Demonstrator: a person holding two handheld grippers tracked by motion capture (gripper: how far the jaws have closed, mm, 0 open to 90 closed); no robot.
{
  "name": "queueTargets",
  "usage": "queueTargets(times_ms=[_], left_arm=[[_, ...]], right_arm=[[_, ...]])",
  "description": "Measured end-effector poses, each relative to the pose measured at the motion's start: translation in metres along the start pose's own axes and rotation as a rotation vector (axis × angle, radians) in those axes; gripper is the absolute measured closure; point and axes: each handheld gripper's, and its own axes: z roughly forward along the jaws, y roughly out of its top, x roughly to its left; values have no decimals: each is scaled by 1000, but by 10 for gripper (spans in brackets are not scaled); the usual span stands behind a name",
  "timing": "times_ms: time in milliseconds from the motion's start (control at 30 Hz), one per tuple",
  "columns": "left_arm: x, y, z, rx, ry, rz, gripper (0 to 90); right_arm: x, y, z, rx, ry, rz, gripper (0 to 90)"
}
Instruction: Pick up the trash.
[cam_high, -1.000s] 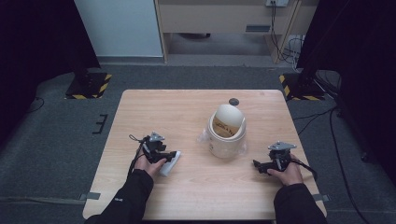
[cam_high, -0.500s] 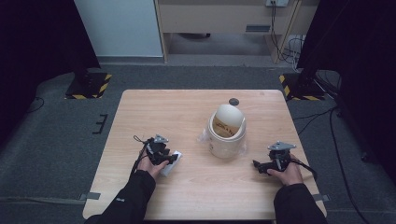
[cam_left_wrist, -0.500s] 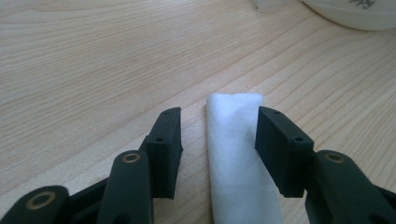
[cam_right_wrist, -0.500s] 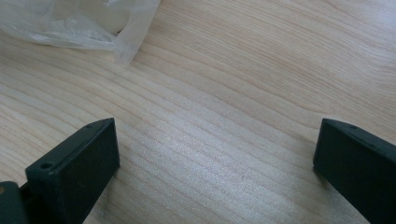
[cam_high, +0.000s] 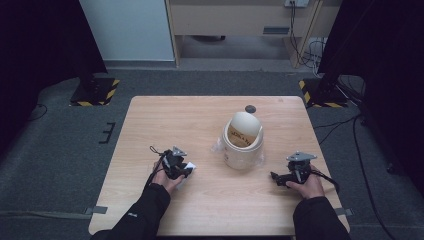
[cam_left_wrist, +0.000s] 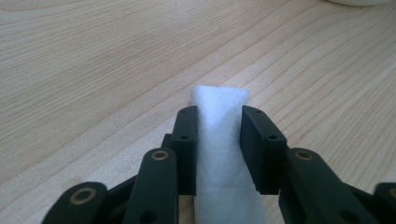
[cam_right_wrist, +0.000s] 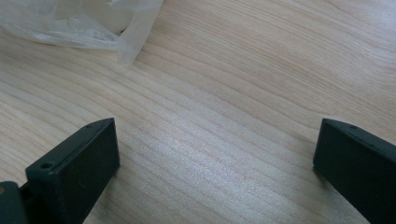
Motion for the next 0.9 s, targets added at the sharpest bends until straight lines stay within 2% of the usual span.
queueTargets(times_ms=[233, 433, 567, 900], left_arm=[[-3, -1, -3, -16, 4, -29, 762], [-5, -1, -6, -44, 1, -10, 825], [-7, 2, -15, -105, -7, -1, 827], [-9, 10, -46, -298, -31, -4, 824]], right_arm=[[0, 0, 0, 0, 0, -1, 5], [0, 0, 0, 0, 0, -1, 5], [0, 0, 0, 1, 0, -1, 5], [0, 0, 0, 1, 1, -1, 5]])
